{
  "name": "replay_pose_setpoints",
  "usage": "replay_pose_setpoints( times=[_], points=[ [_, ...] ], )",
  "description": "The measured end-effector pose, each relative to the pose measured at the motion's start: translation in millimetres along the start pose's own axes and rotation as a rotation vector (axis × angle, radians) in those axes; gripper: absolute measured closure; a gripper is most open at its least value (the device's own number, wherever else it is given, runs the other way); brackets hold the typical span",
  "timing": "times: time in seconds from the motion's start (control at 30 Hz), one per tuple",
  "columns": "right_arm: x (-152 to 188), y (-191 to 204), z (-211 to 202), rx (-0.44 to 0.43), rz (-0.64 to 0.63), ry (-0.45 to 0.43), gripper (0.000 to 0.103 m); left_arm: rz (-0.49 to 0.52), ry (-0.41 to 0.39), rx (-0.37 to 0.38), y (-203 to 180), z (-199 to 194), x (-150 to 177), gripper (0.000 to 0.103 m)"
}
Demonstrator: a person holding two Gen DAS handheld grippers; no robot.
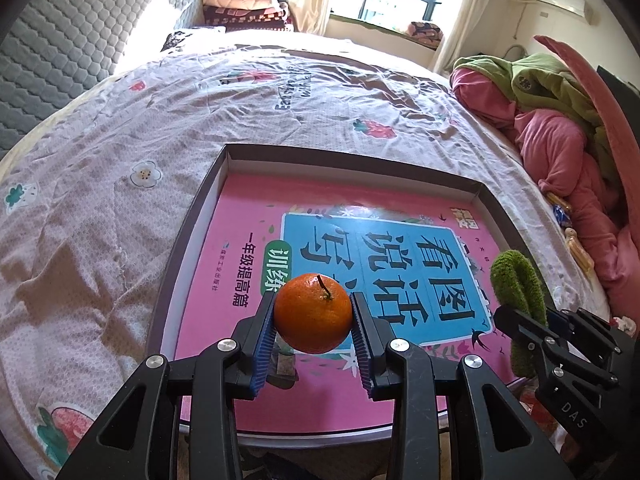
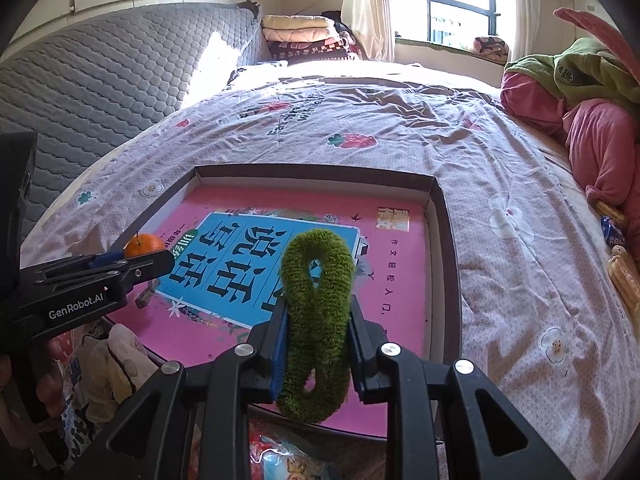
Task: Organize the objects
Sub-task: 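Lift and carry the tangerine with the left tool while the right tool carries the ring over the tray, then open the left tool onto the pink book while the right tool releases the ring beside it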
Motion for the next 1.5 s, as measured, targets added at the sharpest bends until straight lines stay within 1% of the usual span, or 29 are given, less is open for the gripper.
replay_pose_setpoints(
  times=[0.5, 0.77, 0.8, 0.97, 1.03, 1.13, 1.2, 1.27, 1.5],
  points=[
    [4, -4, 10, -0.007, 0.020, 0.032, 0.075, -0.010, 0.034, -0.005, 2, 12, -1, 0.066],
    [4, -7, 12, 0.000, 0.035, 0.036, 0.066, -0.027, 0.044, -0.011, 6, 16, -3, 0.066],
    [4, -7, 12, 0.000, 0.036, 0.034, 0.063, -0.028, 0.044, -0.013, 7, 15, -3, 0.066],
    [3, -10, 10, 0.002, 0.050, 0.029, 0.058, -0.039, 0.042, -0.014, 9, 15, -5, 0.066],
    [3, -10, 9, 0.002, 0.050, 0.026, 0.055, -0.042, 0.041, -0.015, 9, 15, -5, 0.066],
    [2, -11, 7, 0.002, 0.053, 0.019, 0.050, -0.045, 0.030, -0.022, 11, 12, -6, 0.063],
    [1, -11, 5, 0.007, 0.056, 0.013, 0.048, -0.048, 0.024, -0.019, 11, 10, -7, 0.055],
    [1, -11, 4, 0.006, 0.056, 0.012, 0.047, -0.052, 0.020, -0.023, 12, 8, -8, 0.055],
    [-3, -14, -3, 0.014, 0.062, -0.015, 0.046, -0.062, 0.013, -0.025, 14, 2, -7, 0.055]
  ],
)
Point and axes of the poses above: each gripper's, at about its wrist camera, not at the fingertips, and z roughly the way its jaws point, y to its left, x to its underside, the point moved 7 cm from there along z, roughly the way its jaws point, and after that the axes turned 14 degrees about y, right-handed, at the moved point
